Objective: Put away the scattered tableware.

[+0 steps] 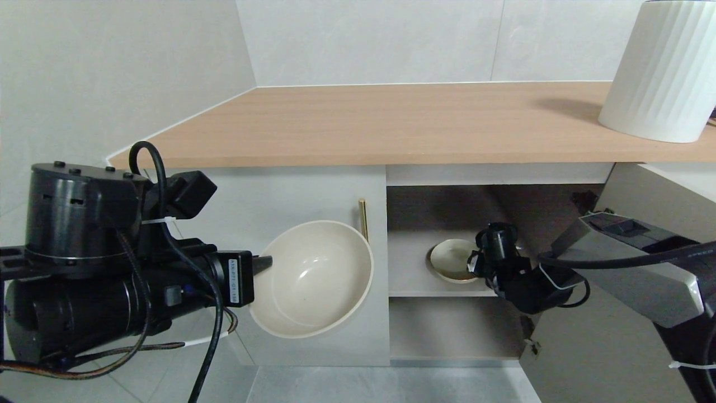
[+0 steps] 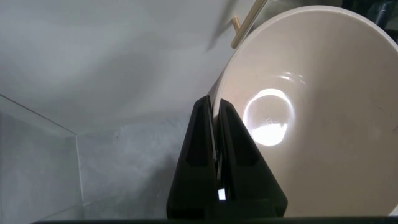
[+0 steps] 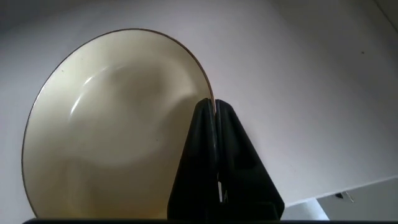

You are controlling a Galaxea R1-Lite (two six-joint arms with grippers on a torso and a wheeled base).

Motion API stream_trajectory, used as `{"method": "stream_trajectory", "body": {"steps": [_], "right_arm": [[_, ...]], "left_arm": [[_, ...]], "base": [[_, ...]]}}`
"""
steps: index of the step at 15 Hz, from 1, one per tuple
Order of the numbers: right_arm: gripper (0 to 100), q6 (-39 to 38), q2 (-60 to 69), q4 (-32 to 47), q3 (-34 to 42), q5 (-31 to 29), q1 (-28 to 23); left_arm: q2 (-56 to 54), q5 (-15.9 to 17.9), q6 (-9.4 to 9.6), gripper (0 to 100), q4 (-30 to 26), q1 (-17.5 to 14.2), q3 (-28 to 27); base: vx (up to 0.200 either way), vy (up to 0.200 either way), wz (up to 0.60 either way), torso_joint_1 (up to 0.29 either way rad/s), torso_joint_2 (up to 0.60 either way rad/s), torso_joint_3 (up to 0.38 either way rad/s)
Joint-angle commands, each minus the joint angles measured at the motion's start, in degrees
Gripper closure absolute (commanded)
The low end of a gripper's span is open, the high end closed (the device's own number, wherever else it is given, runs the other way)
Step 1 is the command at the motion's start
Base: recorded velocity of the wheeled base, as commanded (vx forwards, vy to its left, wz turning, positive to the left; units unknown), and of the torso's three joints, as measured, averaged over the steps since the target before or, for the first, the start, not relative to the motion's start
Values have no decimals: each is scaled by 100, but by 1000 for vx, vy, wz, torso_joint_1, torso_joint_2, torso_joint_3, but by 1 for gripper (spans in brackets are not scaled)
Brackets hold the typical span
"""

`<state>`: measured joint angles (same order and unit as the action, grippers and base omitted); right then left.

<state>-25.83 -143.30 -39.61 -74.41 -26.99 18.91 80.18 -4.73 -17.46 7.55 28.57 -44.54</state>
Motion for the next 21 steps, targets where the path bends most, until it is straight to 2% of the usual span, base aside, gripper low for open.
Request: {"method": "stream_trajectory", "body": {"steps": [1, 2, 3, 8, 11, 14, 16, 18, 20, 21], "right_arm": [[100, -1, -31, -3, -56, -8, -10], [100, -1, -40, -3, -47, -8, -10], [0, -1, -40, -12, -56, -8, -10], [0, -27, 92, -38, -3, -52, 8], [0, -1, 944, 6, 761, 10, 236], [0, 34, 2307, 313, 1790, 1003, 737], [0, 43, 3124, 946, 2089, 1469, 1045], [0, 87, 3818, 1509, 2291, 1811, 1308], [0, 351, 4469, 2264, 2379, 2172, 1528], [0, 439, 4732, 2581, 2440, 2330, 1686]], "left_arm": [[7, -2, -3, 100, 1, -1, -2], [7, -2, -3, 100, 1, -1, -2], [-2, -2, -3, 100, 1, -1, -2], [15, -2, 5, 100, 10, -10, -2], [262, -90, 49, 100, 89, -10, -19], [745, -617, 454, 100, 98, -10, -2], [1211, -819, 911, 100, 221, 140, -19], [1633, -898, 1016, 100, 652, 438, 51], [2125, -1267, 1183, 100, 1003, 728, 69], [2336, -1452, 1192, 100, 1161, 887, 60]], "base": [[0, 0, 0, 0, 0, 0], [0, 0, 0, 0, 0, 0], [0, 0, 0, 0, 0, 0], [0, 0, 0, 0, 0, 0], [0, 0, 0, 0, 0, 0], [0, 0, 0, 0, 0, 0], [0, 0, 0, 0, 0, 0], [0, 0, 0, 0, 0, 0], [0, 0, 0, 0, 0, 0], [0, 0, 0, 0, 0, 0]]}}
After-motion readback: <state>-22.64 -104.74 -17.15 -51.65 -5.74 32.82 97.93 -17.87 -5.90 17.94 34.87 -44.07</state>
